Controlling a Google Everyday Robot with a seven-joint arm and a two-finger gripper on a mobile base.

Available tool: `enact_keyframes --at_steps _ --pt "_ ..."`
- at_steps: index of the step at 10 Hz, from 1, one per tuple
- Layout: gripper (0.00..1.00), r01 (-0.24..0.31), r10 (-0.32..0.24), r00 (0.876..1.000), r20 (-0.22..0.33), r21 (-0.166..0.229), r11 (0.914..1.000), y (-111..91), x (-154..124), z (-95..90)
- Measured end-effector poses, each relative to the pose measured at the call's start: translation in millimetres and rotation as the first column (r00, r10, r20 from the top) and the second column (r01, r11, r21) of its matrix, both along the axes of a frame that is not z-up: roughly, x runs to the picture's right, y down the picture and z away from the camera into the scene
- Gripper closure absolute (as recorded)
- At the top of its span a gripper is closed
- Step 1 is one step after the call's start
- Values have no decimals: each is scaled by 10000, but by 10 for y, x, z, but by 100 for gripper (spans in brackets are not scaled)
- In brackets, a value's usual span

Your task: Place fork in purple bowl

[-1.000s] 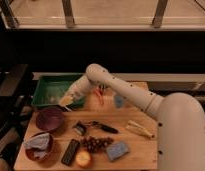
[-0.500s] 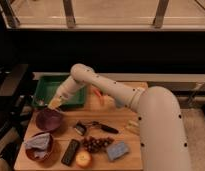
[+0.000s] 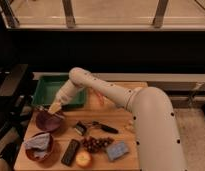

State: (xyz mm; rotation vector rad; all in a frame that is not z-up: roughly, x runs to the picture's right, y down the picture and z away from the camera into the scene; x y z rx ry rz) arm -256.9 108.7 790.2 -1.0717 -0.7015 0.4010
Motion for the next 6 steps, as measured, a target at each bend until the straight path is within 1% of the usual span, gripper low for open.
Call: enact_keyframes --at_steps 1,2,4,5,6 --pt "20 11 -12 10000 -72 -133 9999 39 27 16" --pt "20 1 -4 9999 -147 -235 9997 59 59 29" --pt "20 -19 11 9996 -267 -320 9995 77 105 41" --pt "20 -163 153 9989 -437 -212 9996 62 147 45" --pt "20 -469 473 9965 -690 66 9989 17 184 27"
